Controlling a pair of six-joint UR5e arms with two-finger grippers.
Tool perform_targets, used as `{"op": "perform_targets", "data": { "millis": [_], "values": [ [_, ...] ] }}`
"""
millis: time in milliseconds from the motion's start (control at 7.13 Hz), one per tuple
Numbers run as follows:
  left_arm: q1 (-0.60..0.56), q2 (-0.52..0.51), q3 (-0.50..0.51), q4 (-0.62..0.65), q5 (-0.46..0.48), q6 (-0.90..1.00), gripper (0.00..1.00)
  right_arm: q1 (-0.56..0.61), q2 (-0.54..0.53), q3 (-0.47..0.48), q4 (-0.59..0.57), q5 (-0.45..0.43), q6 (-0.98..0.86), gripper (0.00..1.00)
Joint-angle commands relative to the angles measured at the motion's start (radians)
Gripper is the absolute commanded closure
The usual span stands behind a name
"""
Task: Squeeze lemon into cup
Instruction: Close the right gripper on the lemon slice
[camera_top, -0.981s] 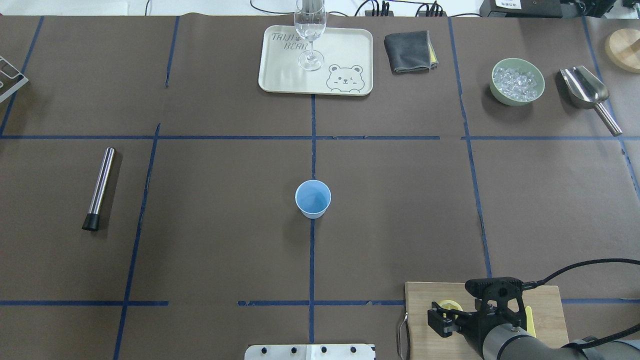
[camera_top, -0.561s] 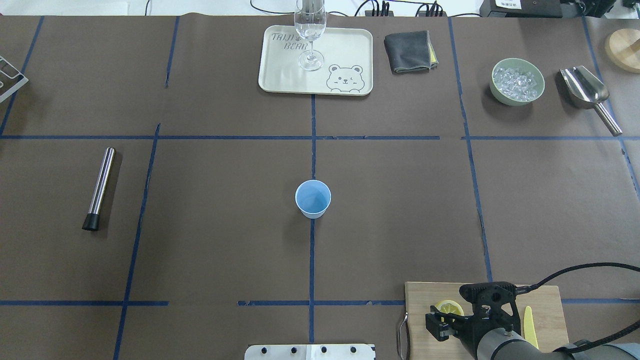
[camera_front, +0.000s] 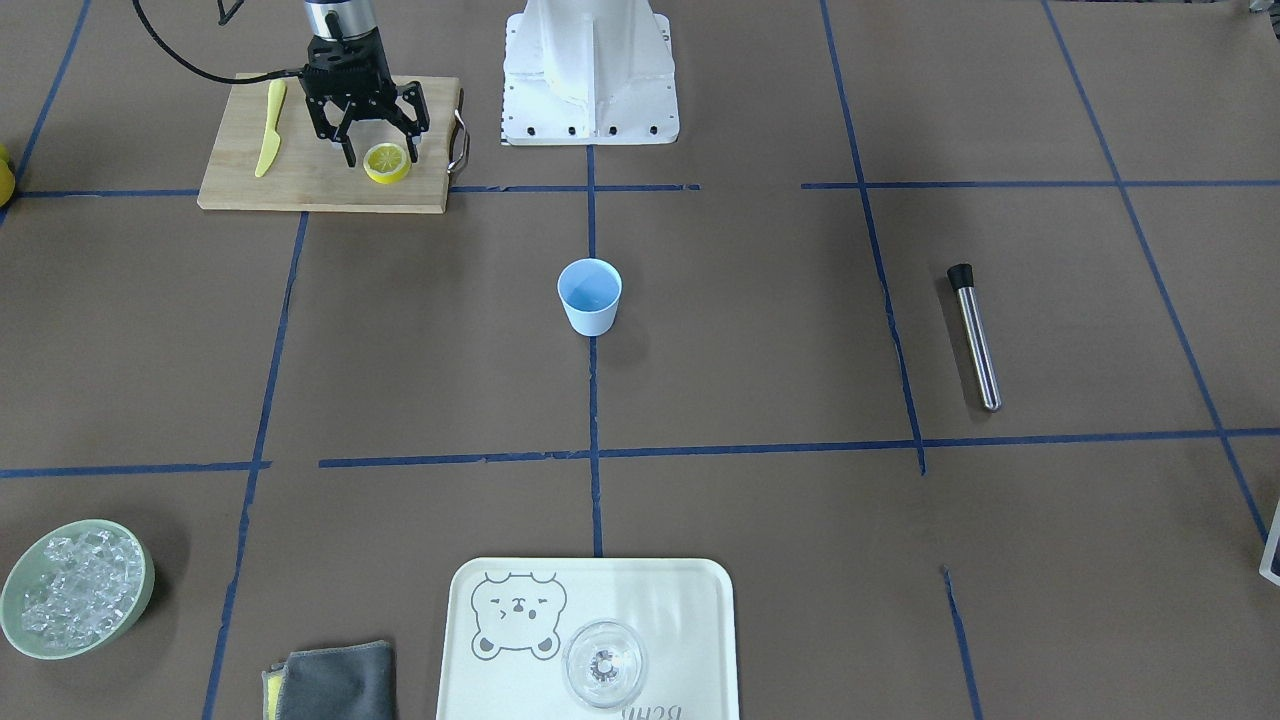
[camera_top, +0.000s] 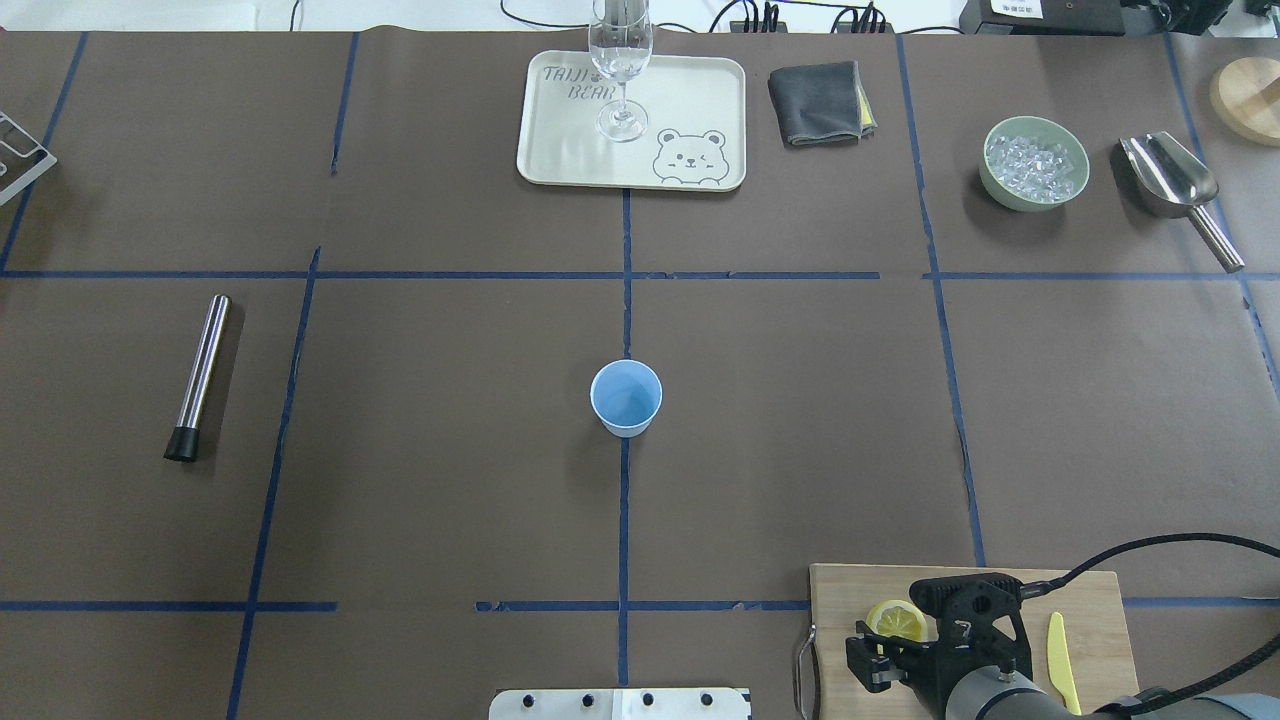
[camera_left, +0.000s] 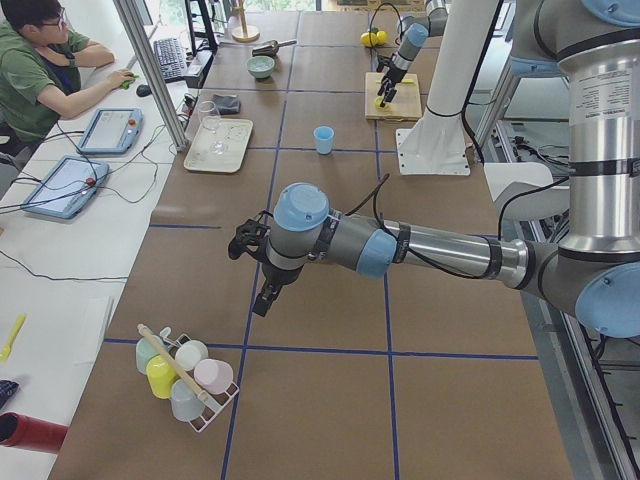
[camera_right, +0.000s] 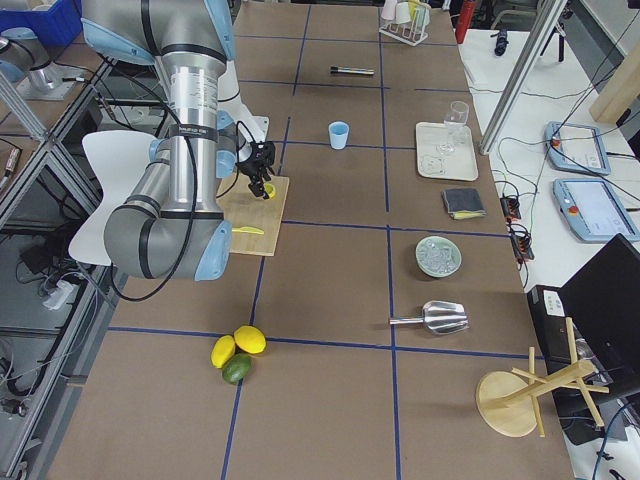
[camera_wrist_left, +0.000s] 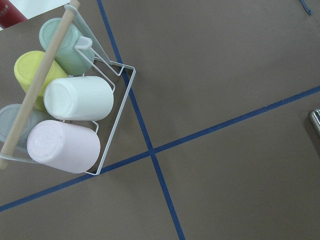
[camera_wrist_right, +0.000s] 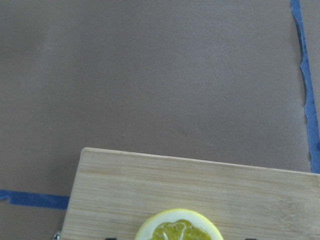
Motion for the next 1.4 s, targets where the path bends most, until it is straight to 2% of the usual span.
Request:
{"op": "perform_targets", "data": {
  "millis": [0,280,561,701,841,1121,1262],
  "values": [
    [0.000,0.000,0.000,0.000,0.001,0.000,0.00,-0.008,0.001,-0.009,-0.001,0.000,0.000,0.13],
    [0.000,0.000,0.000,0.000,0.000,0.000,0.00,-0.011,0.000,-0.009,-0.003,0.000,0.000,0.23],
    [0.000,0.000,0.000,0.000,0.000,0.000,0.00,-0.015,0.001,-0.009,-0.021,0.000,0.000,0.23],
    [-0.001,0.000,0.000,0.000,0.000,0.000,0.00,-0.015,0.000,-0.009,-0.021,0.000,0.000,0.27],
    [0.000,0.000,-0.001,0.000,0.000,0.000,0.00,-0.015,0.001,-0.007,-0.021,0.000,0.000,0.36],
    [-0.001,0.000,-0.003,0.000,0.000,0.000,0.00,-0.012,0.001,-0.003,-0.021,0.000,0.000,0.65],
    [0.000,0.000,-0.003,0.000,0.000,0.000,0.00,-0.009,0.001,0.002,-0.021,0.000,0.000,0.74]
  ]
}}
